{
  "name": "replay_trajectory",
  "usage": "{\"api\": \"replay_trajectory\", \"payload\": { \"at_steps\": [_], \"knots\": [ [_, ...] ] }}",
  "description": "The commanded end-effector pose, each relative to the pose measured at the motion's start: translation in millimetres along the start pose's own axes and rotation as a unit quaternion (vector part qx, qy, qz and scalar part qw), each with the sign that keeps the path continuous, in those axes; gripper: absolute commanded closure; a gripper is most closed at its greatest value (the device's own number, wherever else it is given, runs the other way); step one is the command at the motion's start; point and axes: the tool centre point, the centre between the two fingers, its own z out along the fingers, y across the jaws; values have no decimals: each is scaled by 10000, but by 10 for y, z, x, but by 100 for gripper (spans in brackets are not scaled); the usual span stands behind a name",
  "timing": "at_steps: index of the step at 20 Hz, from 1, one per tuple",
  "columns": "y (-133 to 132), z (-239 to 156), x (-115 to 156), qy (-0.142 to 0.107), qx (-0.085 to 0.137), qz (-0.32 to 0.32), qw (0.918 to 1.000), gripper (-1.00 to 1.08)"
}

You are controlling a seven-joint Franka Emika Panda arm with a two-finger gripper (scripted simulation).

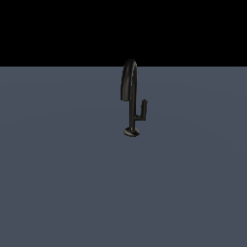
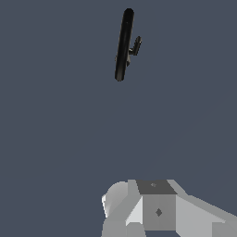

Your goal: Turn on the faucet by rotating a designated handle.

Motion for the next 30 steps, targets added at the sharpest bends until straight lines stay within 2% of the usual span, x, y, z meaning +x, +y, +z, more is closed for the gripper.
{"api": "replay_trajectory", "payload": {
  "at_steps": [1, 10, 18, 24, 30],
  "knots": [
    [0, 0, 0, 0, 0, 0, 10000, 108],
    [-14, 14, 117, -123, 130, 140, 9997, 108],
    [-39, 63, 427, -448, 474, 508, 9966, 108],
    [-44, 141, 779, -819, 867, 927, 9885, 108],
    [-24, 254, 1148, -1211, 1286, 1372, 9747, 108]
  ]
}}
